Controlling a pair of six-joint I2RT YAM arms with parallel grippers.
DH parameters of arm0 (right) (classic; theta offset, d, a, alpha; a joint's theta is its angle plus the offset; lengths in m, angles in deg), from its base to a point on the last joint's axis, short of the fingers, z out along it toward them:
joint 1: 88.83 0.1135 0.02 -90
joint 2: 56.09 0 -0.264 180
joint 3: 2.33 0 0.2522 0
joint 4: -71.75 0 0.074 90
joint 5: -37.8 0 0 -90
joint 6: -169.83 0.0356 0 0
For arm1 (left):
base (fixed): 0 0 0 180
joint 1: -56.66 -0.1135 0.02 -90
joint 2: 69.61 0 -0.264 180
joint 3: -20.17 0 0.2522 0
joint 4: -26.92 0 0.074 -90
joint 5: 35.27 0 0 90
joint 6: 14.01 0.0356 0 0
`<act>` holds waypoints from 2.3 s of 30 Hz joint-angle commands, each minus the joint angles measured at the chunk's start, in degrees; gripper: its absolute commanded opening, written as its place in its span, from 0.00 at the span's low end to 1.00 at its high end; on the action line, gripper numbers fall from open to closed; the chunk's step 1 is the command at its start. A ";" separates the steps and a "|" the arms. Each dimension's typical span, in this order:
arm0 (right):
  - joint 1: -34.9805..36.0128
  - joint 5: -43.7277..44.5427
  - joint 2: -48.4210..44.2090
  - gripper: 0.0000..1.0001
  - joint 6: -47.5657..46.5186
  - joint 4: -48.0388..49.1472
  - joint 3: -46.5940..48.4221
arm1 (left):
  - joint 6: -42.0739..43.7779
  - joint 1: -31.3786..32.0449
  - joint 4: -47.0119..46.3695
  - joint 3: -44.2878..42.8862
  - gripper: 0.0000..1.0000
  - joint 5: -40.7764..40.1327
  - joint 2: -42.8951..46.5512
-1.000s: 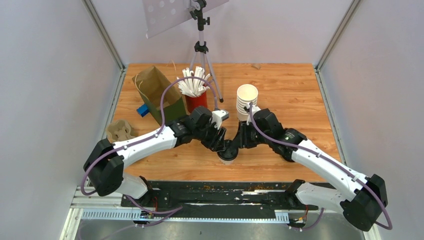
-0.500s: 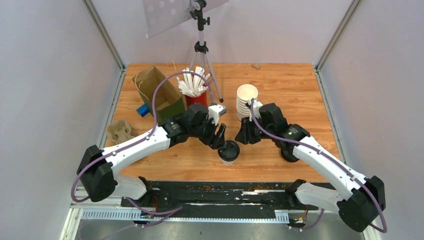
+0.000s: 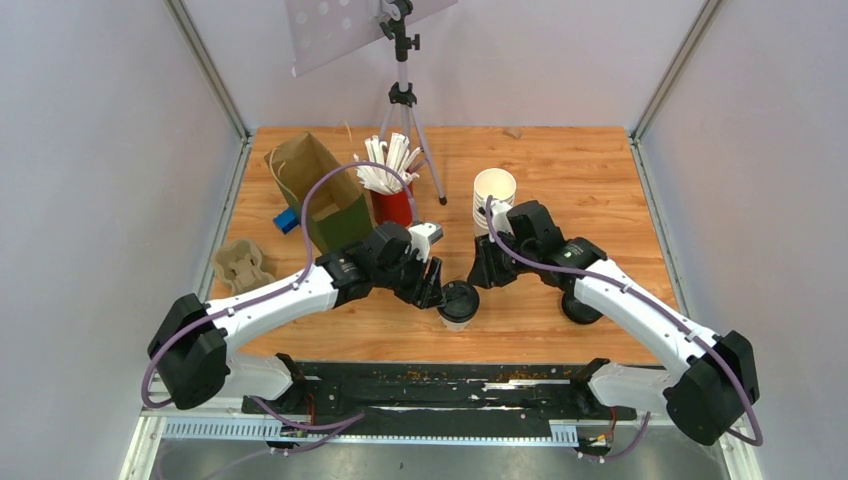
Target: Pack the takeout coffee
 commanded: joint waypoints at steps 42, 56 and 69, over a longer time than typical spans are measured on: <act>-0.23 0.57 -3.19 0.13 7.06 -0.35 -7.89 | -2.32 0.29 -4.23 3.54 0.47 -1.27 -2.75; -0.25 5.87 -7.48 0.47 6.50 -10.61 9.40 | 4.58 0.26 12.98 -17.94 0.67 -6.90 -1.23; -0.27 26.84 -12.73 1.00 1.98 -12.79 16.19 | 7.25 0.29 28.02 -26.24 1.00 -19.89 13.68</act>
